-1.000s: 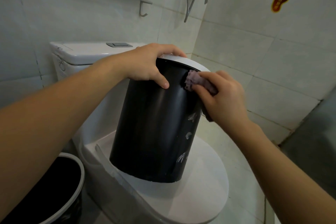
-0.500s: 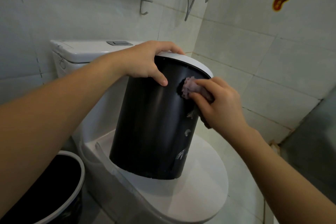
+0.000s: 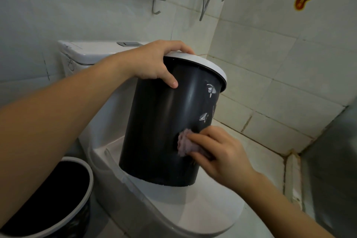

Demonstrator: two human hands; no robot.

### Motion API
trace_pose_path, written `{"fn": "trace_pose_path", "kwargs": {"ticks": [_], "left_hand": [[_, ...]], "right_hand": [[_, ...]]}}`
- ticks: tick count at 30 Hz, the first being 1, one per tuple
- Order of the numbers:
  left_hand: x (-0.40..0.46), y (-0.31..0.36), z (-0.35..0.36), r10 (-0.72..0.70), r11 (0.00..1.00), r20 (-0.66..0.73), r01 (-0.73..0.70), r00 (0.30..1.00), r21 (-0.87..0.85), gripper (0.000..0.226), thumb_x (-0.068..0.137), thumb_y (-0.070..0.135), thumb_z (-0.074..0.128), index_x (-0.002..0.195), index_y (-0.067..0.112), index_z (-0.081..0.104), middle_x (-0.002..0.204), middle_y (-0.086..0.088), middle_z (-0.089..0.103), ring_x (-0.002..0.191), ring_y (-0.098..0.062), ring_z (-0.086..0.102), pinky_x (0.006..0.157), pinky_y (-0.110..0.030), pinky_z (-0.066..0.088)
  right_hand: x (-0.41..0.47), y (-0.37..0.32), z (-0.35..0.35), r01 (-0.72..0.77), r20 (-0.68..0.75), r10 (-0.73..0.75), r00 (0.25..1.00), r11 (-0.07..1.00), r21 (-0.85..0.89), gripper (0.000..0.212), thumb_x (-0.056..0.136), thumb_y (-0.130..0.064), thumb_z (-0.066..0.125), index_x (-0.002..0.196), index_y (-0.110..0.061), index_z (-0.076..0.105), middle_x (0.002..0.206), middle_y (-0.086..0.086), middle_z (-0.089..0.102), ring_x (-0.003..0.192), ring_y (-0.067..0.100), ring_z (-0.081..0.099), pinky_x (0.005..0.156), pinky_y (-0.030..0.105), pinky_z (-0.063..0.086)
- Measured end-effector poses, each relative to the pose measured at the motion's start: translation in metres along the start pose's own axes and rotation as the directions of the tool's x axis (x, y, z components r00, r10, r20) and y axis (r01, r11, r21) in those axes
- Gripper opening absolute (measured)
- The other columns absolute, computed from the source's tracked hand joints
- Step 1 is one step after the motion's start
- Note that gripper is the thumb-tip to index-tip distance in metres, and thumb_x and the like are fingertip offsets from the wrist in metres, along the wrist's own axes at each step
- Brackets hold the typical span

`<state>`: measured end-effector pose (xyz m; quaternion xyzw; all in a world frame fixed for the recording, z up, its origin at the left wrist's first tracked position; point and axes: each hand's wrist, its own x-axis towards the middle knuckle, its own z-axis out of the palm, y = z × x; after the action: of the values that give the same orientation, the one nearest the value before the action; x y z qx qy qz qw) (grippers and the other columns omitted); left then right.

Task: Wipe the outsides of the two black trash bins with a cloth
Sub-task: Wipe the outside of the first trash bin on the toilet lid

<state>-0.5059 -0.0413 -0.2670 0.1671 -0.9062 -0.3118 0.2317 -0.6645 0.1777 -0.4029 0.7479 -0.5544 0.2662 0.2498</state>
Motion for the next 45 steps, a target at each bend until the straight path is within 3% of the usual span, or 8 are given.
{"fn": "trace_pose_path", "kwargs": {"ticks": [5,13,21,25,29,34,40,45], "left_hand": [[0.000,-0.001,-0.001,-0.014,1.000,-0.004,0.014,1.000,-0.009,0.076,0.063,0.008,0.089,0.111,0.057,0.056,0.122,0.009,0.062,0.112,-0.017,0.061,0.097,-0.042,0.053],[-0.001,-0.002,-0.001,-0.018,0.999,-0.021,0.018,1.000,-0.030,0.074,0.064,0.004,0.088,0.113,0.051,0.057,0.122,0.007,0.062,0.112,-0.016,0.060,0.094,-0.035,0.052],[0.000,-0.007,-0.003,-0.054,0.994,-0.075,0.047,0.996,-0.098,0.076,0.060,-0.003,0.088,0.114,0.043,0.061,0.119,-0.004,0.065,0.111,-0.024,0.063,0.098,-0.043,0.052],[0.002,-0.013,-0.001,-0.056,0.985,-0.080,0.042,0.995,-0.167,0.079,0.047,0.007,0.090,0.107,0.049,0.064,0.118,-0.005,0.067,0.110,-0.022,0.066,0.098,-0.043,0.053],[0.007,-0.013,0.003,-0.033,0.980,-0.083,0.016,0.996,-0.197,0.078,0.058,-0.009,0.086,0.112,0.043,0.064,0.114,-0.004,0.065,0.109,-0.023,0.066,0.097,-0.039,0.054],[0.008,-0.017,0.005,-0.021,0.976,-0.090,0.001,0.996,-0.219,0.078,0.061,-0.013,0.083,0.113,0.040,0.063,0.112,-0.005,0.065,0.108,-0.024,0.066,0.095,-0.034,0.055],[0.012,-0.010,0.008,-0.009,0.993,-0.118,-0.004,0.993,-0.114,0.064,0.062,0.008,0.092,0.105,0.045,0.062,0.106,-0.002,0.065,0.096,-0.017,0.066,0.086,-0.032,0.055],[0.016,-0.004,0.012,0.009,1.000,-0.158,-0.013,0.987,-0.022,0.064,0.062,0.013,0.091,0.111,0.034,0.057,0.105,0.011,0.062,0.096,-0.012,0.062,0.082,-0.029,0.052]], "right_hand": [[0.017,0.006,-0.002,-0.167,-0.146,0.165,0.976,0.986,-0.005,0.032,0.093,-0.034,0.064,0.115,-0.014,0.072,0.093,0.002,0.063,0.079,0.018,0.060,0.064,0.035,0.054],[-0.030,-0.024,0.013,0.020,0.069,-0.025,0.997,0.997,0.075,0.029,0.092,-0.031,0.071,0.118,-0.019,0.070,0.097,0.000,0.062,0.082,0.014,0.057,0.065,0.026,0.051],[-0.032,-0.019,0.020,-0.168,-0.040,0.178,0.983,0.970,0.177,0.032,0.090,-0.032,0.069,0.114,-0.010,0.069,0.102,-0.001,0.066,0.089,0.015,0.061,0.076,0.025,0.052],[-0.031,-0.019,0.018,-0.187,-0.051,0.199,0.979,0.965,0.186,0.032,0.088,-0.031,0.071,0.112,-0.011,0.070,0.101,-0.002,0.066,0.089,0.013,0.061,0.079,0.018,0.049],[-0.032,-0.019,0.017,-0.220,-0.029,0.229,0.973,0.957,0.190,0.037,0.085,-0.032,0.072,0.116,-0.014,0.067,0.103,-0.003,0.066,0.091,0.012,0.060,0.082,0.014,0.047],[-0.032,-0.017,0.016,-0.253,-0.048,0.265,0.963,0.953,0.168,0.035,0.083,-0.034,0.072,0.113,-0.014,0.070,0.101,-0.004,0.066,0.091,0.011,0.061,0.083,0.015,0.047],[-0.032,-0.019,0.016,-0.237,-0.026,0.243,0.970,0.962,0.137,0.035,0.085,-0.038,0.069,0.111,-0.014,0.069,0.099,-0.004,0.066,0.088,0.012,0.060,0.078,0.018,0.049],[-0.032,-0.019,0.016,-0.242,-0.034,0.249,0.968,0.960,0.143,0.036,0.085,-0.037,0.069,0.113,-0.015,0.068,0.101,-0.004,0.066,0.090,0.012,0.060,0.080,0.015,0.047]]}}
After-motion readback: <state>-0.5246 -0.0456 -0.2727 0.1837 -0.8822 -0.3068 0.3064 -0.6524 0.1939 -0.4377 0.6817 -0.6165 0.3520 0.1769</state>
